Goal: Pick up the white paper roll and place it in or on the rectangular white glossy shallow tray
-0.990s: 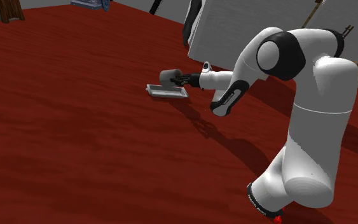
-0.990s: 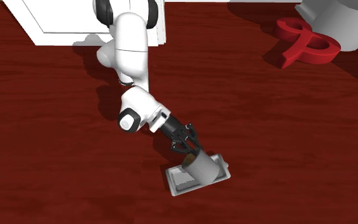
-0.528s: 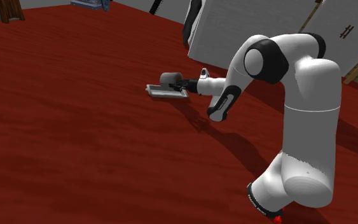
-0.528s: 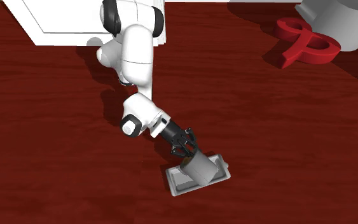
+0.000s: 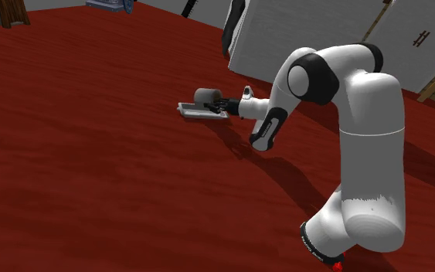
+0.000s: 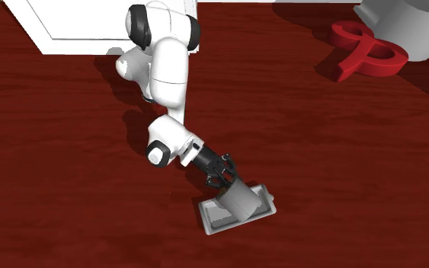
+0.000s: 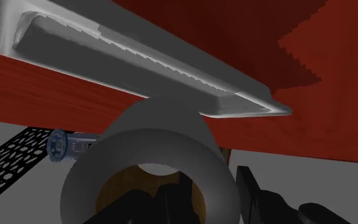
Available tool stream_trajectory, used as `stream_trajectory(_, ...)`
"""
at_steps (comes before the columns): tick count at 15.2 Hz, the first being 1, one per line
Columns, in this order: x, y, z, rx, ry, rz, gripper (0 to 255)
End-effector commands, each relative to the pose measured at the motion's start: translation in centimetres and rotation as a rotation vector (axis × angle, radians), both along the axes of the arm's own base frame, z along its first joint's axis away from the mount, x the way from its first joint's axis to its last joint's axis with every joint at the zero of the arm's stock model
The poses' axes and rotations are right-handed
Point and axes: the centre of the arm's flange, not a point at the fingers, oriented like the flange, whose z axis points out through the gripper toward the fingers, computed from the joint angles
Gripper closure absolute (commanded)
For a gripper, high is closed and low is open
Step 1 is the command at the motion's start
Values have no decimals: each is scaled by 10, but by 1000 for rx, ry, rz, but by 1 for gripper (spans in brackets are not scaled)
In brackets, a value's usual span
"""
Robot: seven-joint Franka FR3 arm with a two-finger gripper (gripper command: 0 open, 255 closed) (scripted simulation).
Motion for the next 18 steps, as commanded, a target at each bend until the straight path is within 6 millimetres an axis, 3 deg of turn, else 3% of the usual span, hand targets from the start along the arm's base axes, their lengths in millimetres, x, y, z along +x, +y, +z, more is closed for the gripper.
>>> stream_trajectory(1,1,-2,-10,-24,49,-23,255)
stream_trajectory(2,1,-2,-10,-24,49,-23,255)
stream_trajectory(3,1,-3,-11,-24,49,-23,0)
stream_trajectory(8,1,-2,-10,-24,49,-23,0)
stream_trajectory(12,-42,-15,11,-24,49,-23,0)
stream_trajectory(18,-42,-15,11,-24,49,-23,0)
